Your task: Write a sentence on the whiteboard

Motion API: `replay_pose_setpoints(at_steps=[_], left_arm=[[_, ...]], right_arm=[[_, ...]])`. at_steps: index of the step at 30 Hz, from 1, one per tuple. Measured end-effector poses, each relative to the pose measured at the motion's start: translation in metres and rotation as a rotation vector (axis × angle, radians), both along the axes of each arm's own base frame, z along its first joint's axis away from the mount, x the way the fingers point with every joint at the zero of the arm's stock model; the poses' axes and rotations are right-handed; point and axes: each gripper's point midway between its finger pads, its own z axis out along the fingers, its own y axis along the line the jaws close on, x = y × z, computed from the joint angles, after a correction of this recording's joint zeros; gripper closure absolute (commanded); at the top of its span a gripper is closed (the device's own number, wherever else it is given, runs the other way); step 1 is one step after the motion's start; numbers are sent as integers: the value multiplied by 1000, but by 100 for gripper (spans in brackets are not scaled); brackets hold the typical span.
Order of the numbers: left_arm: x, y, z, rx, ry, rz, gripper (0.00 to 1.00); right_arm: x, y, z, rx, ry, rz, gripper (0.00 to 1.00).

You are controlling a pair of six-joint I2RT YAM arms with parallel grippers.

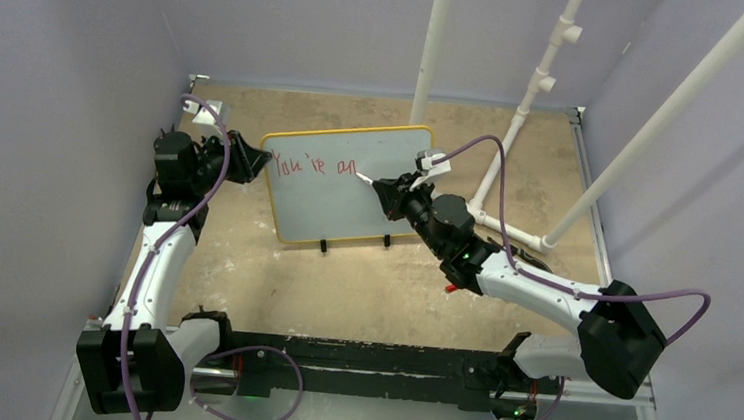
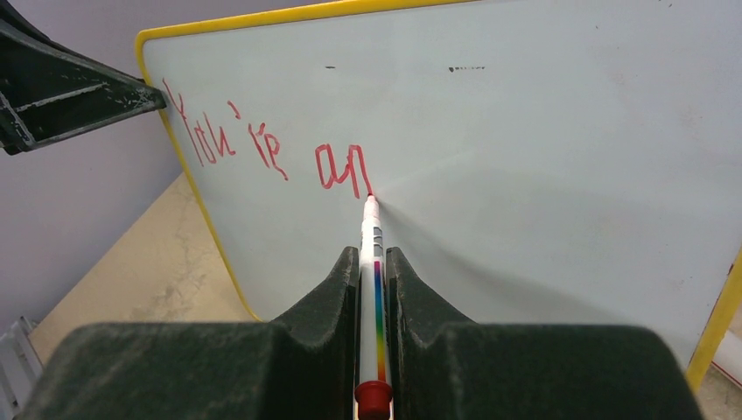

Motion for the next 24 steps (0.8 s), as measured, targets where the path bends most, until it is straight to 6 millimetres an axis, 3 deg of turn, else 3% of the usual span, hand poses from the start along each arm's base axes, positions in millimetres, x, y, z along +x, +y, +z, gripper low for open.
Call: replay_pose_setpoints(at_steps=[10, 24], left_arm=[[0, 0, 0, 0, 0, -1, 77], [0, 0, 0, 1, -1, -1, 77]], right_arm=[[5, 5, 17, 23, -36, -2, 100], [8, -1, 23, 34, -45, -37, 100]])
